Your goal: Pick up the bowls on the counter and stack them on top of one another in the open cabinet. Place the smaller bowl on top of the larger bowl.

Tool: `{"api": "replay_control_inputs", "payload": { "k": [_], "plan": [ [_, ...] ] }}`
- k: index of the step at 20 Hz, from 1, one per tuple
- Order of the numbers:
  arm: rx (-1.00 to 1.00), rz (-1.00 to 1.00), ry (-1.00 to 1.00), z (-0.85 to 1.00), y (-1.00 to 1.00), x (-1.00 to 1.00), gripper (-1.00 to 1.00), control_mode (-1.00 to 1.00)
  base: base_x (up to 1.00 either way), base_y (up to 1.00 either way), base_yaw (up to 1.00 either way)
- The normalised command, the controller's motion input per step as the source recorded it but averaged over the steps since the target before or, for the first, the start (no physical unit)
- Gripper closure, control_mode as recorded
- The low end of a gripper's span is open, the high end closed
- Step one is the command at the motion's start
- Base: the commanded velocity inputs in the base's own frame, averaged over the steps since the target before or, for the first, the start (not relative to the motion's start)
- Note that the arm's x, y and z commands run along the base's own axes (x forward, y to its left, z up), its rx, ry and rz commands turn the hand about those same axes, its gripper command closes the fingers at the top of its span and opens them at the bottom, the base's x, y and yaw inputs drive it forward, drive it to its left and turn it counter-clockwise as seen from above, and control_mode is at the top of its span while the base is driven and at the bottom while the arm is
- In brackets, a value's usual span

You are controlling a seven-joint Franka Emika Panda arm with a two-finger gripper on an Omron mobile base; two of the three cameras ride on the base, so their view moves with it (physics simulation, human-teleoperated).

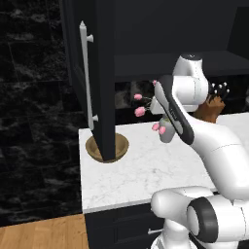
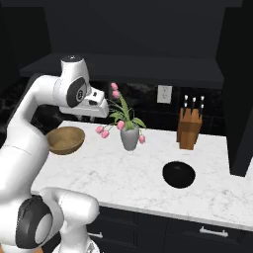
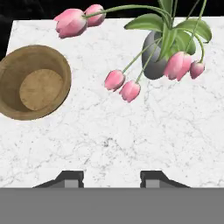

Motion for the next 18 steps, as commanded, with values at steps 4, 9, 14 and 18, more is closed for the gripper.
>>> {"api": "replay_control_inputs", "payload": {
  "k": [4, 9, 14, 18],
  "plan": [
    [0.10, -0.14, -0.04, -0.22, -0.74, -0.43, -1.00, -1.00, 0.00, 0.00, 0.00],
    [0.18, -0.35, 0.01, -0.37, -1.00, -0.65, -1.00, -1.00, 0.00, 0.00, 0.00],
    [0.16, -0.39, 0.00, -0.28, -1.00, -0.53, -1.00, -1.00, 0.00, 0.00, 0.00],
    [0.12, -0.40, 0.01, -0.23, -1.00, -0.33, -1.00, -1.00, 0.00, 0.00, 0.00]
  ]
}}
